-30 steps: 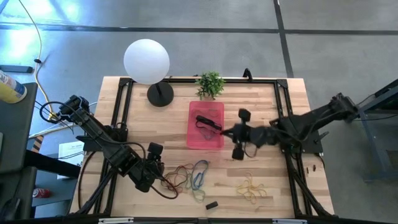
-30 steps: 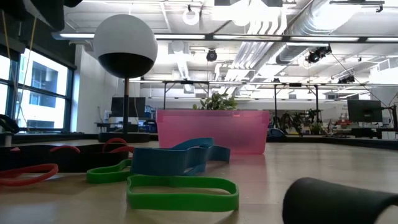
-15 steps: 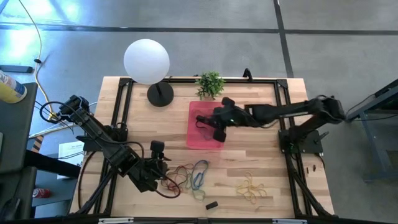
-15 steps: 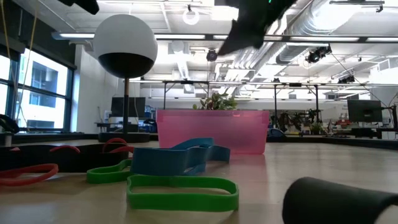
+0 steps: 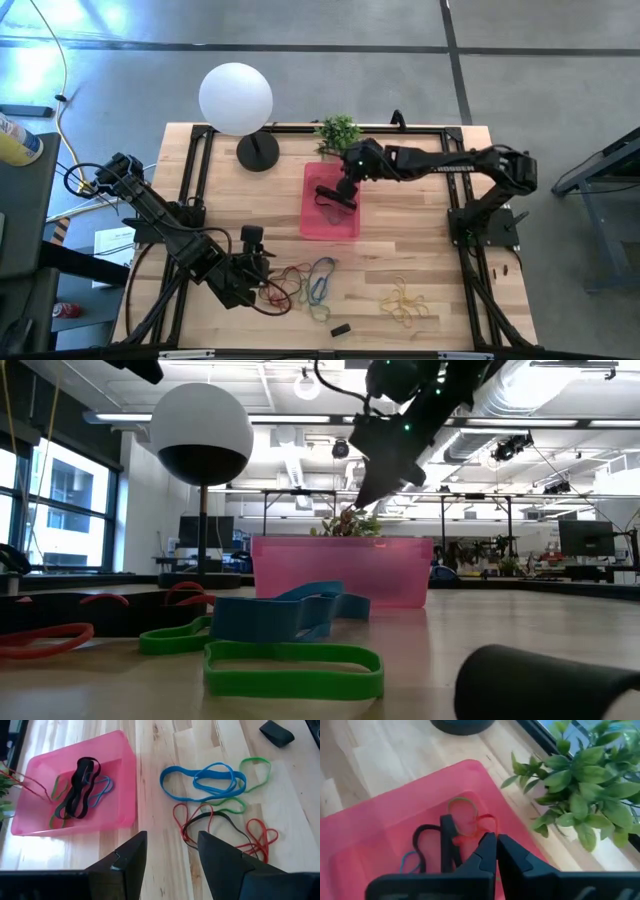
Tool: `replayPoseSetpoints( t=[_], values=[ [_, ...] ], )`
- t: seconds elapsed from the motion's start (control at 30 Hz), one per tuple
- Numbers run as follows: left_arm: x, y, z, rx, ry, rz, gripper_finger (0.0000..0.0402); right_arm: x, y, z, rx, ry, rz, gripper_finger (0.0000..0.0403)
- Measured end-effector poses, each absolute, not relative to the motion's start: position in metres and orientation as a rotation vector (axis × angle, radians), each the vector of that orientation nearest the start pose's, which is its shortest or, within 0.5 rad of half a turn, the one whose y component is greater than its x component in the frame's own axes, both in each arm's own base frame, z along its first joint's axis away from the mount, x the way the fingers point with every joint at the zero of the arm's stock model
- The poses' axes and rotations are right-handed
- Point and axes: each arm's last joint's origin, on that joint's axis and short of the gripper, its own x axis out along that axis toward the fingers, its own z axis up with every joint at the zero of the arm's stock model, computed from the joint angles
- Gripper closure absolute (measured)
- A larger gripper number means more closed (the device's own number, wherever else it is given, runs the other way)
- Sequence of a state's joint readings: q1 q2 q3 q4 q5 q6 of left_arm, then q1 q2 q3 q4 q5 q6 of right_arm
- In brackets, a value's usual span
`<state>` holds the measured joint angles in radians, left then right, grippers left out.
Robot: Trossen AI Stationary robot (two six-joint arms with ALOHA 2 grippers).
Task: Pick and place rubber bands into bin
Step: Put the red rubber band into the red bin, then put the black rubber band into the red bin
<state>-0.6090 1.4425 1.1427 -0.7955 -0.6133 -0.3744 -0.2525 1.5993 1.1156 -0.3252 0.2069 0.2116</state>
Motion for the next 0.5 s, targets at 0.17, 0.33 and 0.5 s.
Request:
replayPoseSetpoints(
  t=[0.17,0.33,0.5],
  values=[
    [0.24,-0.1462,0.2699,0.286,0.845,0.191,0.0236,0.3249,-0.0949,0.2362,0.295,0.774,-0.446,0.0383],
    [0.2401,-0.1455,0.2703,0.303,0.832,0.214,0.0236,0.3249,-0.0933,0.2356,0.328,0.783,-0.392,0.0336],
    [0.2403,-0.145,0.2707,0.309,0.822,0.231,0.0236,0.3244,-0.091,0.2347,0.359,0.8,-0.339,0.0276]
  ],
)
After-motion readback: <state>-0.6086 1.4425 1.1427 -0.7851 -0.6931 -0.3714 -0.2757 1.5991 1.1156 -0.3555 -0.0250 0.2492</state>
